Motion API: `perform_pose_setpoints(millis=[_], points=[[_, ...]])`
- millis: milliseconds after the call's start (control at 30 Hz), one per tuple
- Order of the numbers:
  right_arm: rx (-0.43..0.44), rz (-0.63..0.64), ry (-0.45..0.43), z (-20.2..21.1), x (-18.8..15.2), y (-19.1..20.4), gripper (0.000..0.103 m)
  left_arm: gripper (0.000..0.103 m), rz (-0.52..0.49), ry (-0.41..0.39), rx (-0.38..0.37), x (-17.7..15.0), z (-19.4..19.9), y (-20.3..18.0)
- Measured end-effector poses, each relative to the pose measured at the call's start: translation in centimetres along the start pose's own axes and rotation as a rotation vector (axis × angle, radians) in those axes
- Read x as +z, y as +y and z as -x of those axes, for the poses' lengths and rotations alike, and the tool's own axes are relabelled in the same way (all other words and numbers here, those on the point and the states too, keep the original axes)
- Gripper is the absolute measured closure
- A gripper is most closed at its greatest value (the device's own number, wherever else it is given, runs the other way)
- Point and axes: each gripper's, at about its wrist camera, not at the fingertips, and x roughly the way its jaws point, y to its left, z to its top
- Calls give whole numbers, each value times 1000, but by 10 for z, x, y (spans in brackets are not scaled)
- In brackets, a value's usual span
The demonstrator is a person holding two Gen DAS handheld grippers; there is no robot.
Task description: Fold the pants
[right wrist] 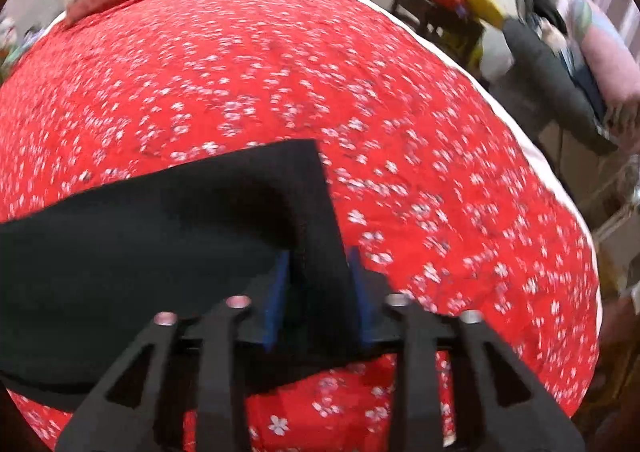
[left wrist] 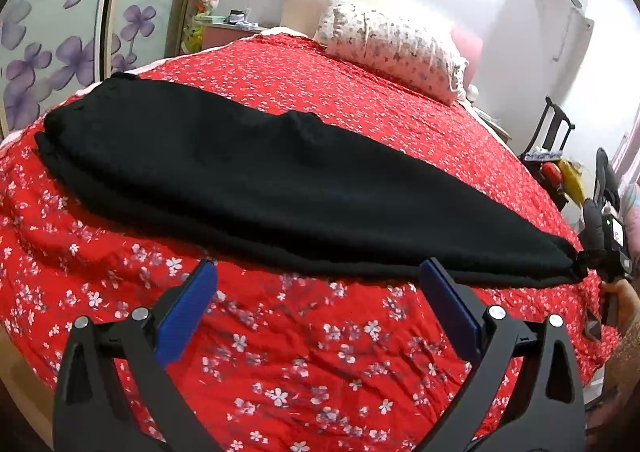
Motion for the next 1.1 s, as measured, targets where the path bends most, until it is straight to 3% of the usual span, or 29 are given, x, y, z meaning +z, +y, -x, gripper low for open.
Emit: perform_pose_setpoints(millis=[67, 133, 200, 233, 333, 400, 733, 967, 1000, 1067, 1100], points=[[19, -97, -45, 16, 2, -21, 21, 2, 26, 4, -2, 1, -1, 5], [76, -174, -85, 36, 0, -41, 21, 2, 38, 15, -7, -1, -2, 7], [176, -243, -114, 51, -6, -53, 22, 2, 43, 22, -13, -2, -3, 6], [295, -308, -109, 56, -10, -62, 23, 2, 44, 26, -17, -3, -4, 5], [564, -462, -17, 47, -27, -73, 47, 2, 45, 38, -36, -6, -6, 2], [626, -526, 47, 34, -34, -73, 54, 2, 38, 47, -46, -7, -7, -2], [684, -556, 246, -4, -58, -30, 57, 2, 43, 40, -33, -8, -3, 3], [665, -620, 192, -7, -58, -32, 57, 2, 57, 65, -39, -11, -10, 5], [664, -632, 182, -9, -57, -33, 64, 2, 58, 67, -41, -11, -10, 5], [652, -653, 147, -7, -57, -35, 92, 2, 57, 68, -41, -11, -10, 5], [670, -658, 121, -6, -56, -37, 93, 2, 52, 66, -40, -11, -9, 6]])
